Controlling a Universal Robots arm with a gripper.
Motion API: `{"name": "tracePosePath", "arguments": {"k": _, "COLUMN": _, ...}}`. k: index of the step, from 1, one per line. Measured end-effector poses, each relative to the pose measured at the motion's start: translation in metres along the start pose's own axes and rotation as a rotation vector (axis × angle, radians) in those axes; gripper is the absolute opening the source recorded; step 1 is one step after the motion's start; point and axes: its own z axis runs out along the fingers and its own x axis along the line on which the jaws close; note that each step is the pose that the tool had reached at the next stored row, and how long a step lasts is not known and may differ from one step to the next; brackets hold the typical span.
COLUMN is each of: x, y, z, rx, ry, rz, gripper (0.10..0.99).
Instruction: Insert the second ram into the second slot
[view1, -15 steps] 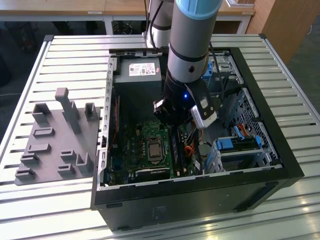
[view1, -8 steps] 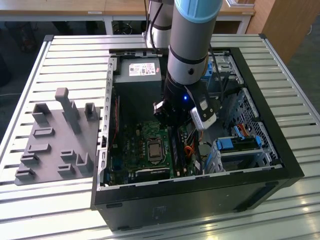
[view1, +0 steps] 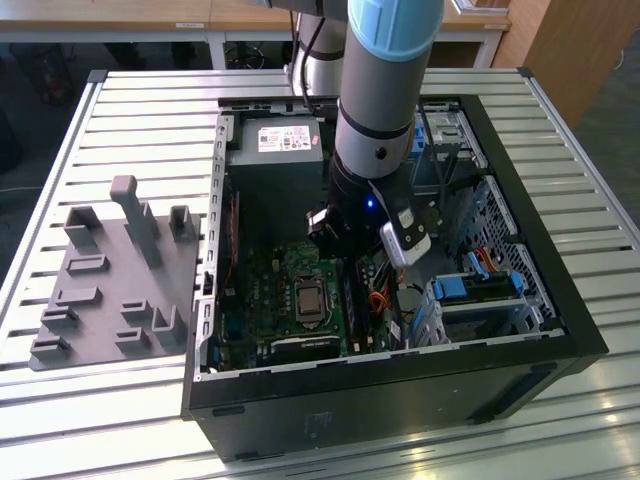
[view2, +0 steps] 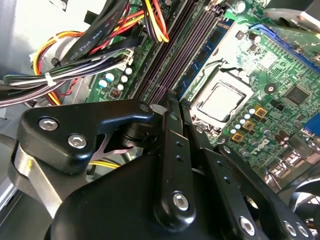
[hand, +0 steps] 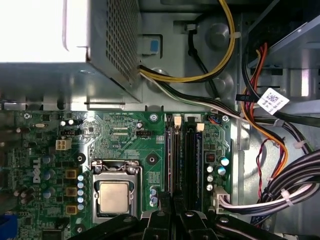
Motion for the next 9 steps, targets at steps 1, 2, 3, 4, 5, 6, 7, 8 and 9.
{"name": "tracePosePath", "arguments": {"k": 1, "x": -0.0001, "y": 0.0, "z": 0.0009, "rx": 0.0, "ry": 0.0, "rz": -0.001, "gripper": 0.137}}
{"name": "tracePosePath", "arguments": {"k": 2, "x": -0.0004, "y": 0.0, "z": 0.0014, "rx": 0.0, "ry": 0.0, "rz": -0.001, "gripper": 0.137}}
{"name": "tracePosePath", "arguments": {"k": 3, "x": -0.0007, "y": -0.0001, "z": 0.0014, "rx": 0.0, "ry": 0.0001, "rz": -0.001, "gripper": 0.137}}
{"name": "tracePosePath", "arguments": {"k": 4, "x": -0.001, "y": -0.0001, "z": 0.0014, "rx": 0.0, "ry": 0.0002, "rz": -0.001, "gripper": 0.137}}
{"name": "tracePosePath", "arguments": {"k": 5, "x": -0.0019, "y": 0.0, "z": 0.0016, "rx": 0.0, "ry": 0.0001, "rz": -0.001, "gripper": 0.137}}
{"name": "tracePosePath", "arguments": {"k": 6, "x": -0.0022, "y": 0.0, "z": 0.0017, "rx": 0.0, "ry": 0.0001, "rz": -0.001, "gripper": 0.137}}
{"name": "tracePosePath", "arguments": {"k": 7, "x": -0.0026, "y": 0.0, "z": 0.0018, "rx": 0.0, "ry": 0.0001, "rz": -0.001, "gripper": 0.137}}
{"name": "tracePosePath", "arguments": {"k": 8, "x": -0.0028, "y": 0.0, "z": 0.0021, "rx": 0.0, "ry": 0.0, "rz": -0.001, "gripper": 0.137}}
{"name": "tracePosePath", "arguments": {"k": 9, "x": -0.0029, "y": 0.0001, "z": 0.0026, "rx": 0.0, "ry": 0.0, "rz": -0.001, "gripper": 0.137}}
